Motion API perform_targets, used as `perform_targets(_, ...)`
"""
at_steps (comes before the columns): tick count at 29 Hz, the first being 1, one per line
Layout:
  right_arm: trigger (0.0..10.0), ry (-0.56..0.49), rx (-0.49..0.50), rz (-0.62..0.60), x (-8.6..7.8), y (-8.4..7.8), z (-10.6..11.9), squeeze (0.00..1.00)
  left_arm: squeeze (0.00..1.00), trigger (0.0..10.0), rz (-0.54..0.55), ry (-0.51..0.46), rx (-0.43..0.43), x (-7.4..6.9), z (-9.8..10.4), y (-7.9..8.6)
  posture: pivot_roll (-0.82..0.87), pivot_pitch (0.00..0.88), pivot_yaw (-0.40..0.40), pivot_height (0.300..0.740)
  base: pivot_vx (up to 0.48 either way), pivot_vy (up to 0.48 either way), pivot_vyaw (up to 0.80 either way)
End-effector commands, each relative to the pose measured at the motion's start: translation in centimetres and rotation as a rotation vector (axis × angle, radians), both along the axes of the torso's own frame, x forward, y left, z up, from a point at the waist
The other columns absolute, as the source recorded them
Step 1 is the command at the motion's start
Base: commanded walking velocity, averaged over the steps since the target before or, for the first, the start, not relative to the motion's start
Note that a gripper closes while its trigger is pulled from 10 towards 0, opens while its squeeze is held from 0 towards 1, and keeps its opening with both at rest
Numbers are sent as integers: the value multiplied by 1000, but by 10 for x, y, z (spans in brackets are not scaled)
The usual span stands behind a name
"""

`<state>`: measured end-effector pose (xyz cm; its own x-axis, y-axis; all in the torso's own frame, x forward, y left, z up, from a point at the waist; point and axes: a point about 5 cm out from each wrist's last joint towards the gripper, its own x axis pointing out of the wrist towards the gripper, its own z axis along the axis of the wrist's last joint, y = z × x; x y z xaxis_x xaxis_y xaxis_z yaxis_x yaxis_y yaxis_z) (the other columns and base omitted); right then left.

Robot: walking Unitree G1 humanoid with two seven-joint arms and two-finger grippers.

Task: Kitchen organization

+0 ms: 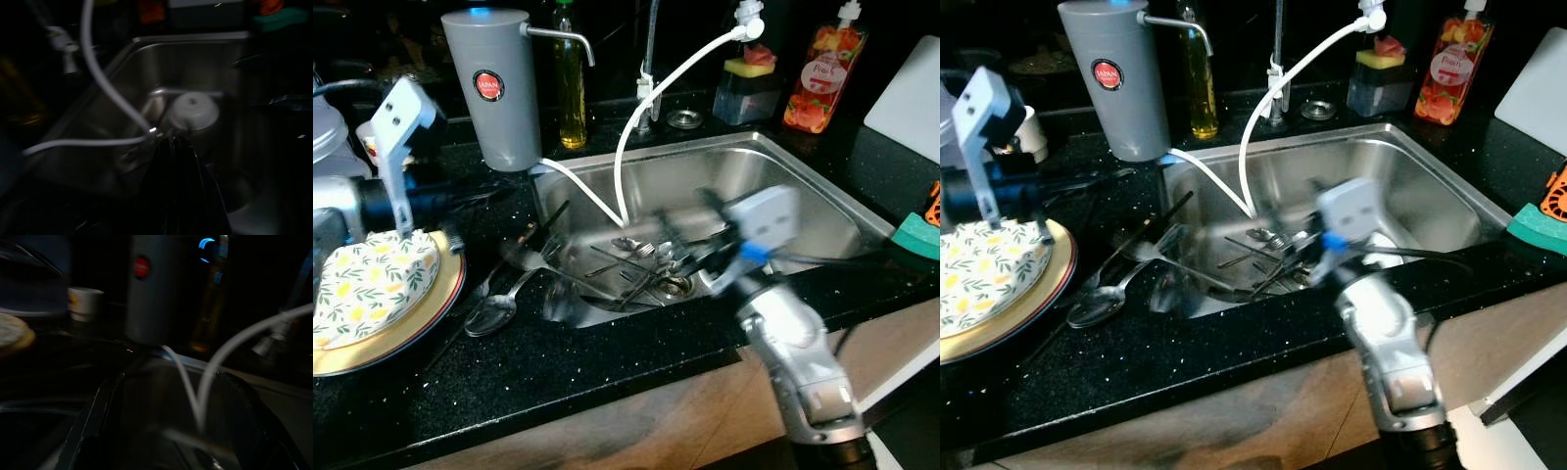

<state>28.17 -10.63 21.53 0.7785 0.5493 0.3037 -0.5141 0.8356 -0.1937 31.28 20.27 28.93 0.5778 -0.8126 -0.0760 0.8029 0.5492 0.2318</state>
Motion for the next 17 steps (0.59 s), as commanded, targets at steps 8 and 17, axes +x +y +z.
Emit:
perform_targets(8, 10000, -50, 71, 7, 4, -2, 22, 0, 0, 10000, 11, 109, 0, 41, -52, -80, 43, 0, 20, 740, 0, 0, 0)
perform_targets(17, 10000, -44, 76, 18, 2, -3, 24, 0, 0, 10000, 72, 72, 117, 68, -65, -130, 34, 0, 28, 740, 0, 0, 0)
